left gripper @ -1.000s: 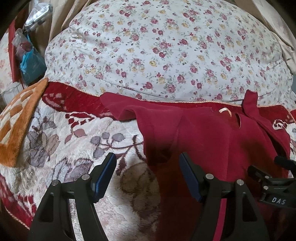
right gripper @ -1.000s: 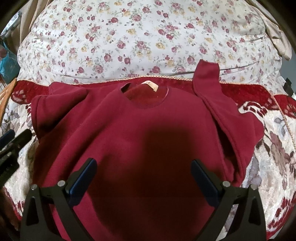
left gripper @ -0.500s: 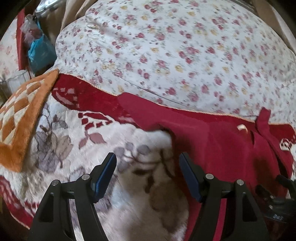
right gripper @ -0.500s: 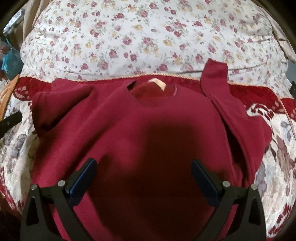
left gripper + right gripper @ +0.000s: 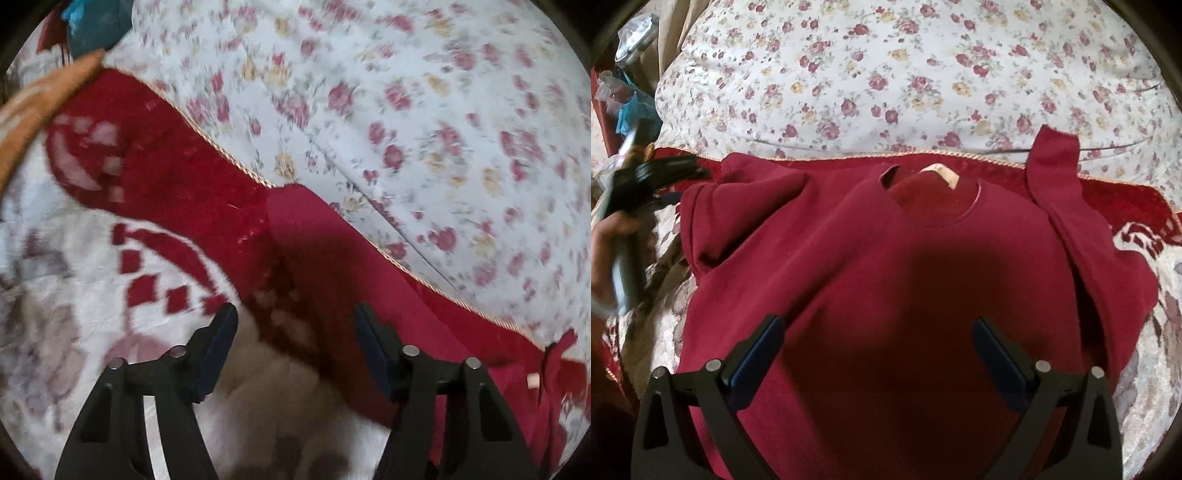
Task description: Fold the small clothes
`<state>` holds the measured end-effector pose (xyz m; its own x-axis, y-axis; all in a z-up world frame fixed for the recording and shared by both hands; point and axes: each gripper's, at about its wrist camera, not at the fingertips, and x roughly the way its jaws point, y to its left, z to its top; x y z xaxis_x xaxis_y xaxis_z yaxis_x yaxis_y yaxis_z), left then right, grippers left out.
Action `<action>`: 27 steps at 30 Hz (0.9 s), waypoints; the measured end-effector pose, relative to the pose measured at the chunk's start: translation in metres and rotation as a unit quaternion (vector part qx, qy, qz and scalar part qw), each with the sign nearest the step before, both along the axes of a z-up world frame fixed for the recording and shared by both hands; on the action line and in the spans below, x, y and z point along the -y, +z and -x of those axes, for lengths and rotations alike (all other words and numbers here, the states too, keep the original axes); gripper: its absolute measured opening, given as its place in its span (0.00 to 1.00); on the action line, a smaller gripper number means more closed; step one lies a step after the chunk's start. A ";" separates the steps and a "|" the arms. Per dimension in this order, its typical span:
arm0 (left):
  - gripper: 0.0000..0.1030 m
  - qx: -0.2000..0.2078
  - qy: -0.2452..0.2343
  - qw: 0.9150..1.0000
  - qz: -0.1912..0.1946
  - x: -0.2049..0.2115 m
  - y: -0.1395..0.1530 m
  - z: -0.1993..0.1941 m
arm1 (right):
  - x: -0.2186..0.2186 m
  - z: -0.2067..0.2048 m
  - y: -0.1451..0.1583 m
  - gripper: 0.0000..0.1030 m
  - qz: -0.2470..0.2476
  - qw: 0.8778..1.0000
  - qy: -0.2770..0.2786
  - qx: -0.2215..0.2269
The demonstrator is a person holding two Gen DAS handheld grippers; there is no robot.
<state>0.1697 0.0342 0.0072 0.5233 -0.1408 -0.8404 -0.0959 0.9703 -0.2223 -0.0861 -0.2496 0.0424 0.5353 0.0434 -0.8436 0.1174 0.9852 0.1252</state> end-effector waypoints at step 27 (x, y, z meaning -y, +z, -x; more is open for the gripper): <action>0.00 0.080 -0.390 0.911 0.107 0.230 0.104 0.189 | 0.112 0.056 0.027 1.00 -0.086 0.980 -0.169 0.058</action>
